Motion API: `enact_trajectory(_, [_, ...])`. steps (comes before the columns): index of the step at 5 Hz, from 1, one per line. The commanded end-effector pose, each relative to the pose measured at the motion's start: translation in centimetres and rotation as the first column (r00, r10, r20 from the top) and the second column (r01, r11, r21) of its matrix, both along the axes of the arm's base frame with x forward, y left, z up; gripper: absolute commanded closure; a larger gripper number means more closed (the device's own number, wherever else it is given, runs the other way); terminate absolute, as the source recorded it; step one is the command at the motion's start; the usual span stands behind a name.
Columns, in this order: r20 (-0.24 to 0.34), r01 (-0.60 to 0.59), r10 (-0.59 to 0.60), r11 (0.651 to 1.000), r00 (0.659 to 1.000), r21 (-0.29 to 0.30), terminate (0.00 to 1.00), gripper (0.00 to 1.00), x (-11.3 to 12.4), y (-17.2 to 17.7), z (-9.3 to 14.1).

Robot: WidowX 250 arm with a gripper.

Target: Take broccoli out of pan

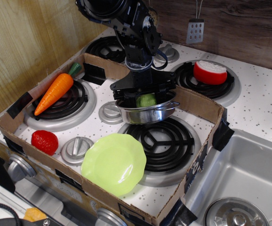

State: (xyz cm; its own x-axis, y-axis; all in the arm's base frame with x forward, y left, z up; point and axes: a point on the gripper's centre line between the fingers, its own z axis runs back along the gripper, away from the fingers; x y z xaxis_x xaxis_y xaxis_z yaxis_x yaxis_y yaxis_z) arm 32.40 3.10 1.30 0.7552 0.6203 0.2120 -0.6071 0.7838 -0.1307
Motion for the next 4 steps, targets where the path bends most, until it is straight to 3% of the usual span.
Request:
enact_trajectory(1, [0.014,0.029,-0.029,1.000,0.999,-0.012,0.00,1.00,1.0,0.2,3.6])
enact_trajectory(2, [0.012,0.033,-0.034,0.999,0.999,0.013,0.00,1.00,1.1,0.7,6.4])
enact_trajectory(3, [0.011,0.030,-0.031,0.997,0.999,0.075,0.00,1.00,0.6,1.4,8.2])
enact_trajectory(4, [0.007,0.019,-0.020,0.993,1.000,0.119,0.00,1.00,-0.8,2.6,9.7])
